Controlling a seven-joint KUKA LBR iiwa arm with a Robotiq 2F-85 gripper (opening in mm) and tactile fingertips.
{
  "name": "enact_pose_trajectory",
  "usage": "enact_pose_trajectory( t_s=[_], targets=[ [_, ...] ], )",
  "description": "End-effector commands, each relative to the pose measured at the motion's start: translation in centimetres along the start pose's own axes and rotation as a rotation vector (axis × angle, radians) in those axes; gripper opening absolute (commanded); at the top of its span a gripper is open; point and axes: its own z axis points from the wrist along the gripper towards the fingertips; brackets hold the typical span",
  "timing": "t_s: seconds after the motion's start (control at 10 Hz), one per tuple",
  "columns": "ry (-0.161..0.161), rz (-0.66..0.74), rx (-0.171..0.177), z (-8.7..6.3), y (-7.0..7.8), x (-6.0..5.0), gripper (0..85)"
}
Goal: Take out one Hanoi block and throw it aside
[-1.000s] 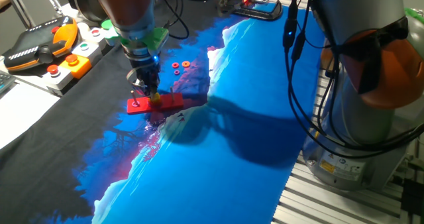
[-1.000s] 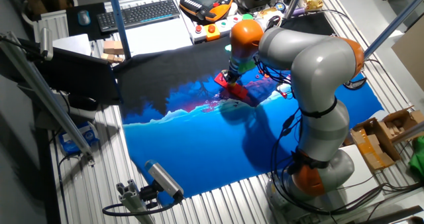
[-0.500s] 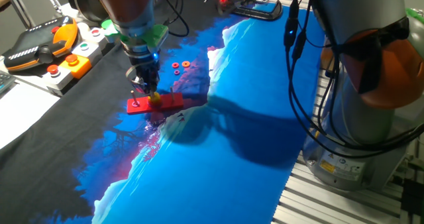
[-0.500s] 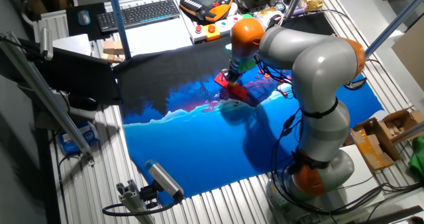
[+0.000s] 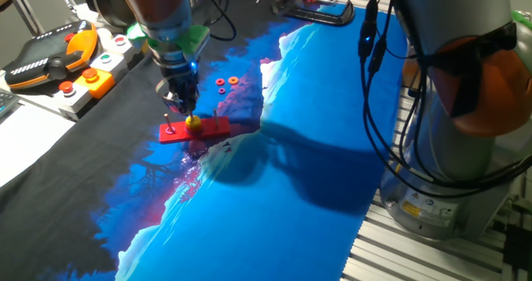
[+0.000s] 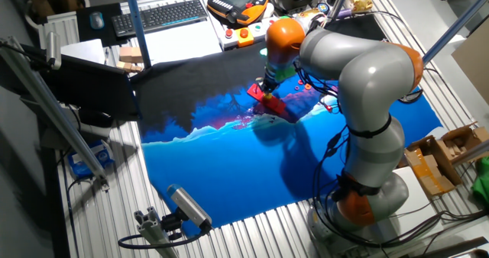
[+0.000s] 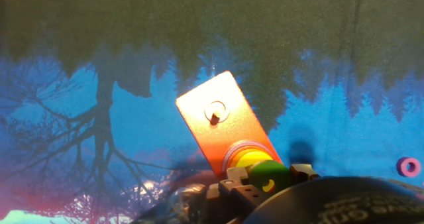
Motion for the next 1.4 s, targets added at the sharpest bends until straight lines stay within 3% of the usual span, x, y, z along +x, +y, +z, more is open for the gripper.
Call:
enact_pose_trajectory(
  t_s=[0.0,0.4,0.7,1.0,1.3],
  targets=[
    [0.0,0.002,-0.003,-0.1,-0.1,0.1,30.3],
    [-0.002,0.002,-0.009,-0.4,-0.8,0.1,19.0],
    [-0.005,0.011,-0.006,-0.7,-2.1,0.0,2.0],
    [-0.009,0.058,0.001,-1.5,-4.2,0.7,0.7],
    [-0.017,0.051,0.014,-0.1,-6.8,1.2,0.7]
  ],
)
